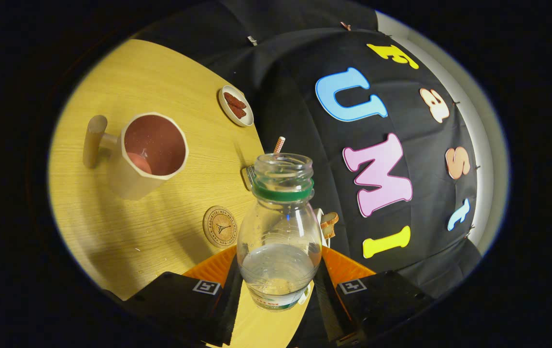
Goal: Take the bottle from table, then pour the juice into the cup, finally place the bottle on the coaster
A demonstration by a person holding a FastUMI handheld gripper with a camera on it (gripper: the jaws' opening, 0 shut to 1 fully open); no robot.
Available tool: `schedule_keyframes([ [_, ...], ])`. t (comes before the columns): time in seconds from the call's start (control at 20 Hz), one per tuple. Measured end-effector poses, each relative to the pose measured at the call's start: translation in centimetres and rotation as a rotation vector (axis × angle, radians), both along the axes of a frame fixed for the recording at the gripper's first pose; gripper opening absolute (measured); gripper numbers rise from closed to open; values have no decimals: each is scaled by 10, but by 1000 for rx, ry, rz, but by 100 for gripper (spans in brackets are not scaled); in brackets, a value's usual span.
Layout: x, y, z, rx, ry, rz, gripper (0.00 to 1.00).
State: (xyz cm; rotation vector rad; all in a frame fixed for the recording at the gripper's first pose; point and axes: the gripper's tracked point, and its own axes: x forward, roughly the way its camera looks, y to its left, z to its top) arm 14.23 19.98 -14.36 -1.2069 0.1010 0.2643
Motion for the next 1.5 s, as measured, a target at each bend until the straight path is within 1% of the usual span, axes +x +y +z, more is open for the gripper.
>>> schedule_keyframes([
  [0.1, 1, 7, -3, -47, -5, 21, 73],
  [0.35, 9, 15, -14, -124, 9, 42, 73],
  [0.6, 14, 28, -26, -194, 30, 92, 73],
  [0.95, 22, 44, -34, -327, 5, 173, 73],
  [1.15, 28, 50, -41, -388, 2, 200, 73],
  [1.5, 39, 56, -34, -483, -46, 238, 73],
])
